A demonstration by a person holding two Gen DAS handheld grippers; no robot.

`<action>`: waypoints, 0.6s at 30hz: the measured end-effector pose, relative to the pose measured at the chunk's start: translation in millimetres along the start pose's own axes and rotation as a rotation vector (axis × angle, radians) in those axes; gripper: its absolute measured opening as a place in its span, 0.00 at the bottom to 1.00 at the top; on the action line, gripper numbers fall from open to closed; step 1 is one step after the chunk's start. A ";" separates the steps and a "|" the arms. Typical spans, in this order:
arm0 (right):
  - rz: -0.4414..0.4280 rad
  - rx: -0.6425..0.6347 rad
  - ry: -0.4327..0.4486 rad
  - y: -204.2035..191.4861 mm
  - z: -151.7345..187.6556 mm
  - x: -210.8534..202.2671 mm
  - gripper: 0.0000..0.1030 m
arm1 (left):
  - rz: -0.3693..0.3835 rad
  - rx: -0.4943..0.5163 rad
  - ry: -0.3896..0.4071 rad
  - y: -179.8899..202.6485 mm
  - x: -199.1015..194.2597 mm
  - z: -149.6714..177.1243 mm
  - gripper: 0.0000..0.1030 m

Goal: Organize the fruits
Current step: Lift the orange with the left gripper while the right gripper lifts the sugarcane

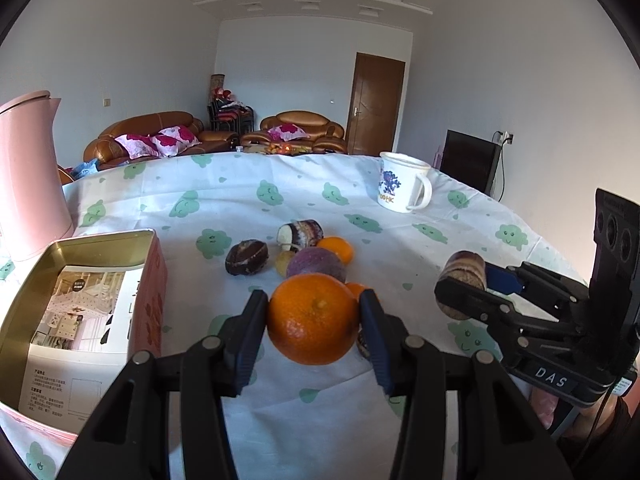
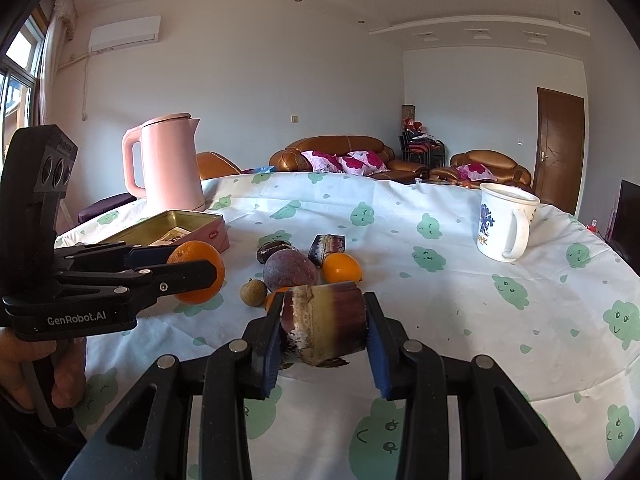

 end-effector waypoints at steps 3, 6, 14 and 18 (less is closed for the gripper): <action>0.003 -0.005 0.009 -0.8 0.0 -1.3 0.37 | -0.003 0.006 0.016 0.9 -2.7 -1.0 0.47; 0.005 -0.010 0.020 -1.5 0.1 -2.7 0.37 | -0.006 0.011 0.032 2.1 -5.3 -2.1 0.47; 0.014 -0.034 0.057 -5.5 0.1 -9.4 0.37 | -0.014 0.034 0.072 6.2 -12.4 -2.6 0.47; 0.019 -0.047 0.080 -7.4 -0.9 -13.1 0.37 | -0.018 0.044 0.099 8.3 -17.2 -3.9 0.47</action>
Point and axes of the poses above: each gripper's, at about its wrist camera, not at the fingertips, and x roughly the way its jaws point, y to its right, z to its underside, the point moved 2 cm from there along x, roughly the way its jaws point, and after that the axes turned 12 degrees about -x, right-handed, at the moved point
